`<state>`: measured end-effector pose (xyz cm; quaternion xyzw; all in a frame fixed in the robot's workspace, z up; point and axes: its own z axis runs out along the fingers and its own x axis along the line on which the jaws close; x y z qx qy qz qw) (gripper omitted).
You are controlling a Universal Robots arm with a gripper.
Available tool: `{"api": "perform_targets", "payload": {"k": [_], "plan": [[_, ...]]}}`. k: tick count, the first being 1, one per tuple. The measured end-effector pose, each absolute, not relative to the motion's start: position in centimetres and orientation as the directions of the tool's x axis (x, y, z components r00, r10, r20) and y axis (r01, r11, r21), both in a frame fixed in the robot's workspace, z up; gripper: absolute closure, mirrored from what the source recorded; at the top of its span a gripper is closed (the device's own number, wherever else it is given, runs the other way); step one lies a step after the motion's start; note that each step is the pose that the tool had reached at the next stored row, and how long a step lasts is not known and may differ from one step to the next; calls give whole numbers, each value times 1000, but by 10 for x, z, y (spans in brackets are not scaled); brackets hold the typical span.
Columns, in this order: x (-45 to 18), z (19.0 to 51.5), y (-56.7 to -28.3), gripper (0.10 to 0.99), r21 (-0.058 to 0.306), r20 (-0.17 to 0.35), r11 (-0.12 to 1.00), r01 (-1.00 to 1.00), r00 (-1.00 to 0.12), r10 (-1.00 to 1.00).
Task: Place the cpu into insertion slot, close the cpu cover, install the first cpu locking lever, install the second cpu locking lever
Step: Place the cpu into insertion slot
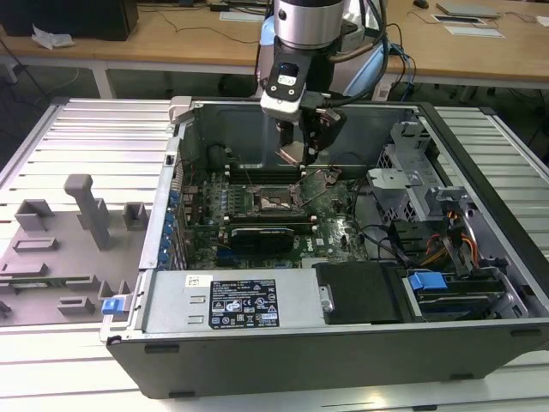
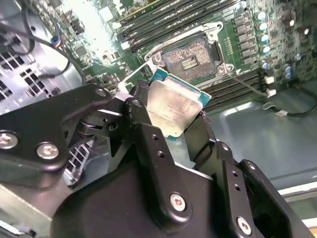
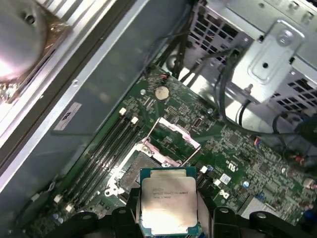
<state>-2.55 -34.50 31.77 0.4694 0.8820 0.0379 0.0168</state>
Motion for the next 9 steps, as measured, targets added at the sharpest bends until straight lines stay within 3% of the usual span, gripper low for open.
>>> {"api": "perform_targets", "payload": {"k": [9], "plan": [[-26, 313, -345, 545, 83, 6, 339, 937, -340, 940]]}}
